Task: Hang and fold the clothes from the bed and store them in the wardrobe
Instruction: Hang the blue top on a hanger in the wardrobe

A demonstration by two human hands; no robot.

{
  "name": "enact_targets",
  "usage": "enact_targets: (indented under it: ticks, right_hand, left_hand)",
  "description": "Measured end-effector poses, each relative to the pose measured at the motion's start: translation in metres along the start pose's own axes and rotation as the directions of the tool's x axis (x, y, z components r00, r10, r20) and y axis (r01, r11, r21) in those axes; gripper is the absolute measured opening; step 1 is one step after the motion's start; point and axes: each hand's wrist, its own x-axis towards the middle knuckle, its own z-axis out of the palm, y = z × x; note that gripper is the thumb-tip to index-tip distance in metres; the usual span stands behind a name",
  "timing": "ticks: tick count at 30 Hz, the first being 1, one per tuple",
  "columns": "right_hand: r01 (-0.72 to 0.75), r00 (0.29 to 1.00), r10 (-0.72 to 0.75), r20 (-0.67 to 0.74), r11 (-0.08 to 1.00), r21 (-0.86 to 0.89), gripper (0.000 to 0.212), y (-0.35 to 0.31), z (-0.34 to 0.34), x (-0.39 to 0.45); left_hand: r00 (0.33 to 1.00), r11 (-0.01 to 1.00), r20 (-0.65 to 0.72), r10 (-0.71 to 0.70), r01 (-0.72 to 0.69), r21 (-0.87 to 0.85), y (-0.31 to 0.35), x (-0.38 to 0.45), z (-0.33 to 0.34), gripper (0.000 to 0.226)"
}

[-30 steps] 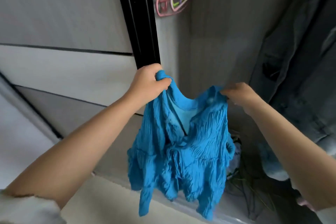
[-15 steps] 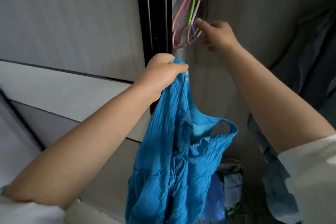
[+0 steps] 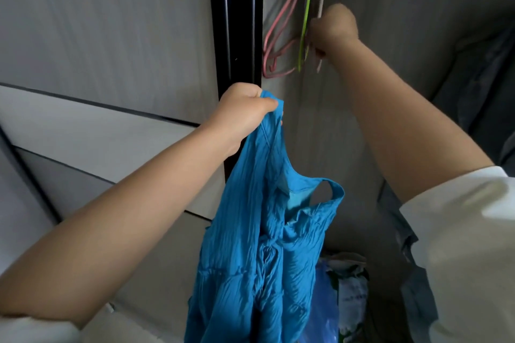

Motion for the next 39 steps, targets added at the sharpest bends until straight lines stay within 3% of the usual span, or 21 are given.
enact_targets:
  ticks: [6,8,12,17,20,23,25,28,30,34,39]
  right_hand:
    - [0.036,0.995,-0.041,-0.09,0.998,-0.055,0.033,-0.003,-0.03,0.002]
    - [0.029,0.993,-0.034,-0.115,0.999,-0.042,0.031,-0.002,-0.038,-0.002]
    - [0.021,0.983,-0.014,-0.181,0.999,0.037,0.019,0.022,-0.048,-0.013]
    - [0.001,0.981,0.02,-0.193,0.994,0.107,0.039,0.088,-0.07,-0.063]
    - [-0.057,0.975,0.087,-0.203,0.987,0.149,0.039,0.12,-0.085,-0.117]
    - [-0.174,0.972,0.214,-0.1,0.934,0.313,0.041,0.161,-0.083,-0.168]
    - [-0.293,0.939,0.343,-0.029,0.838,0.46,0.037,0.191,-0.082,-0.203]
    - [-0.307,0.882,0.462,-0.096,0.717,0.626,0.026,0.22,-0.093,-0.234]
    - [-0.362,0.845,0.522,-0.112,0.714,0.599,0.024,0.232,-0.101,-0.247]
    - [-0.432,0.878,0.474,-0.062,0.842,0.322,0.028,0.25,-0.121,-0.279]
    - [-0.37,0.926,0.354,0.13,0.784,0.498,0.023,0.257,-0.17,-0.288]
  left_hand:
    - [0.995,0.997,-0.092,0.042,-0.048,-0.059,-0.008,0.005,0.008,0.008]
    - [0.996,0.995,-0.092,0.001,-0.01,-0.096,-0.002,0.006,0.016,0.009]
    - [0.987,0.978,-0.083,-0.135,0.119,-0.171,0.005,0.01,0.03,0.034]
    - [0.984,0.943,-0.036,-0.176,0.158,-0.292,-0.007,0.015,0.052,0.013]
    - [0.986,0.938,-0.038,-0.16,0.139,-0.318,-0.01,0.022,0.069,0.017]
    - [0.981,0.902,0.032,-0.192,0.19,-0.387,-0.013,0.028,0.091,0.025]
    - [0.966,0.877,0.149,-0.213,0.256,-0.408,-0.017,0.021,0.112,0.025]
    - [0.937,0.855,0.261,-0.234,0.326,-0.404,-0.024,0.004,0.135,0.021]
    - [0.922,0.84,0.299,-0.248,0.358,-0.407,-0.028,-0.009,0.143,0.019]
    - [0.91,0.834,0.32,-0.263,0.381,-0.398,-0.04,-0.027,0.145,0.019]
    - [0.919,0.777,0.255,-0.3,0.391,-0.493,-0.048,-0.041,0.131,0.019]
